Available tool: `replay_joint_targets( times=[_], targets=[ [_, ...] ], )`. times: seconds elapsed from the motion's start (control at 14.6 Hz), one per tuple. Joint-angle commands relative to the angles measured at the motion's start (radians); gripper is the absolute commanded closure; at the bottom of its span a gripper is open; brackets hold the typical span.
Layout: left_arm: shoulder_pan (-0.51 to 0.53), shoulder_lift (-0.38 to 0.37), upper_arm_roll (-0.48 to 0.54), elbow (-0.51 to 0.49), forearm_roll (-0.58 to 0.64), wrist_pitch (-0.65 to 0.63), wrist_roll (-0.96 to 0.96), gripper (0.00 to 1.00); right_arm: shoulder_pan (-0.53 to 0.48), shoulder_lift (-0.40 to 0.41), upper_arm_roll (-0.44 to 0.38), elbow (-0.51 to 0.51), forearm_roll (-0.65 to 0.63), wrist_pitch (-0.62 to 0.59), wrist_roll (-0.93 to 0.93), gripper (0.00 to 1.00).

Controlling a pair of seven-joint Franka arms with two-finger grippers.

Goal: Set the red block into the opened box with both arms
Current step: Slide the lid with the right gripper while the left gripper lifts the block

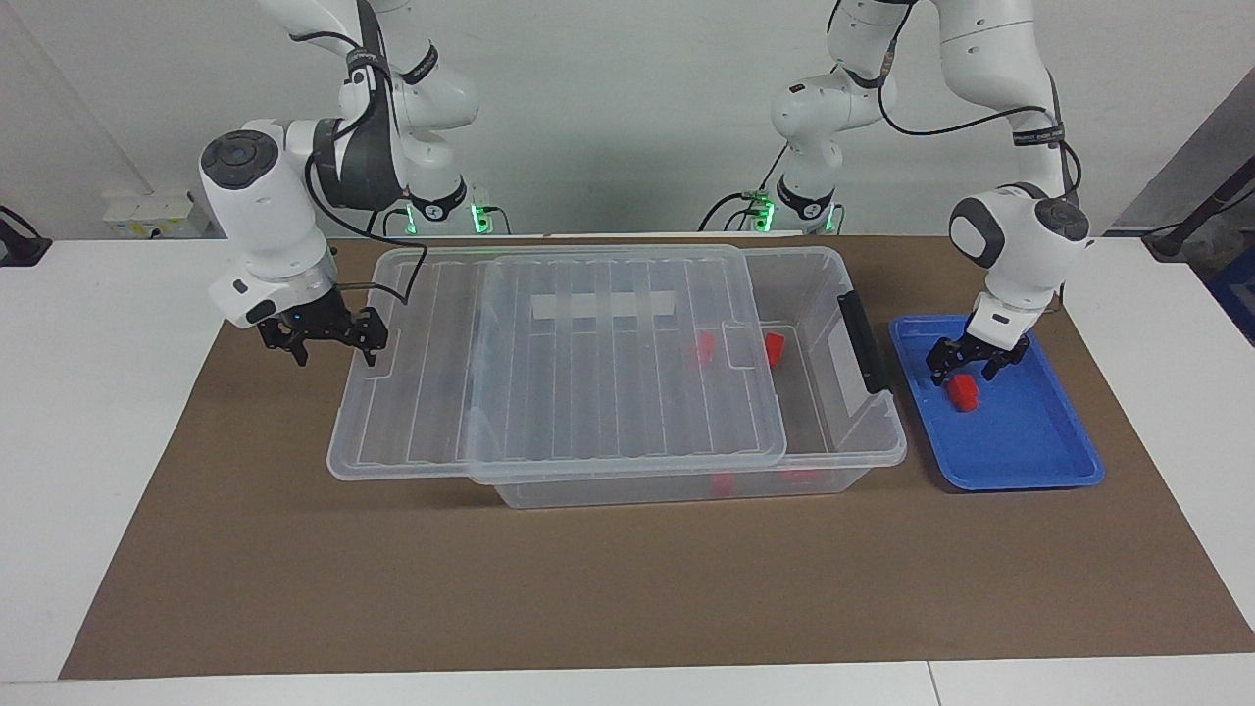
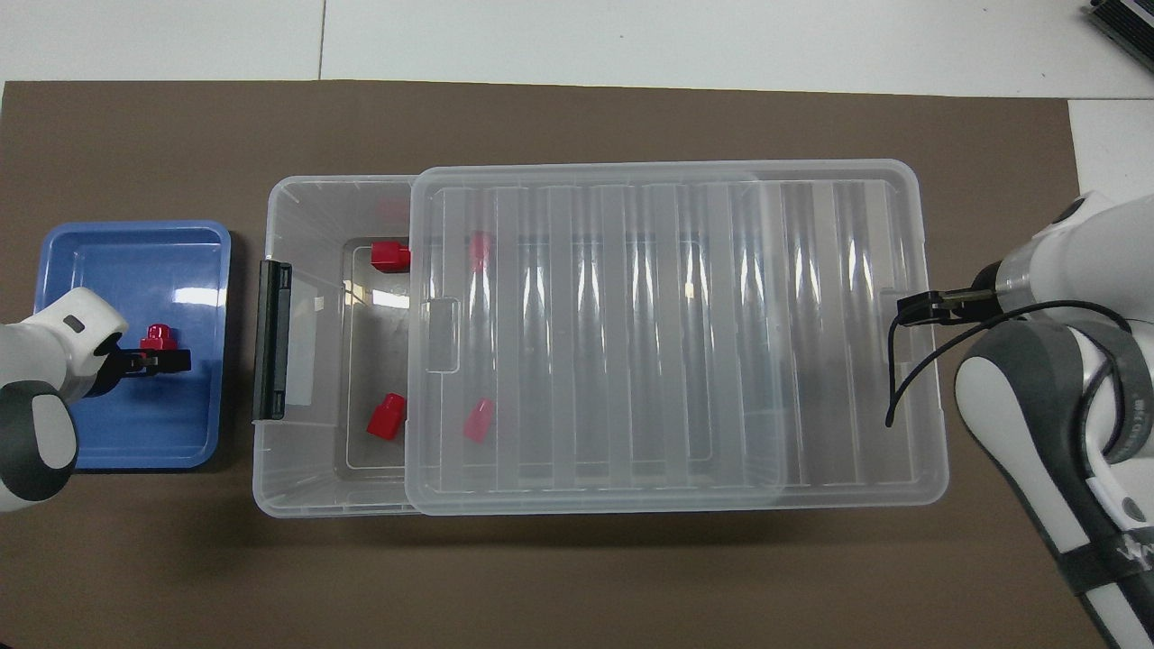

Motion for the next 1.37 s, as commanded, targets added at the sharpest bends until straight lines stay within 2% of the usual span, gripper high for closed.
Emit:
replay_joint_targets(
  times=[0.0,0.34,0.48,0.69,0.82,0.89,1.1,1.3],
  targets=[
    [-0.025,0.03,0.011,0.026,-0.002,0.031,-0.012,0.0,-0.015,-0.004,0.004,0.013,-0.022,-0.033,-0.028,0.0],
    [-0.025,0.046,0.012,0.026,-0.002,0.066,-0.006,0.01,-0.028,-0.004,0.002,0.013,-0.025,-0.034,-0.06,0.0],
    [-0.025,0.046,0.012,0.026,-0.002,0.065,-0.005,0.21,-0.032,-0.004,0.002,0.013,-0.039,-0.037,-0.063,0.0],
    [-0.025,0.046,0.012,0.027,-0.002,0.059,0.005,0.69,-0.032,-0.004,0.002,0.013,-0.053,-0.042,-0.063,0.0],
    [-0.025,0.046,0.012,0.027,-0.002,0.054,0.026,0.95,-0.034,-0.004,0.002,0.013,-0.063,-0.046,-0.069,0.0],
    [-0.025,0.044,0.012,0.027,-0.002,0.053,0.029,1.0,-0.04,-0.004,0.002,0.013,-0.066,-0.048,-0.071,0.0],
    [-0.025,0.046,0.012,0.059,-0.002,0.015,0.031,1.0,-0.06,-0.004,0.002,0.014,-0.069,-0.048,-0.098,0.0],
    [-0.027,0.031,0.009,0.209,-0.002,-0.221,0.029,1.0,-0.06,-0.004,0.002,0.016,-0.071,-0.06,-0.1,0.0]
  ],
)
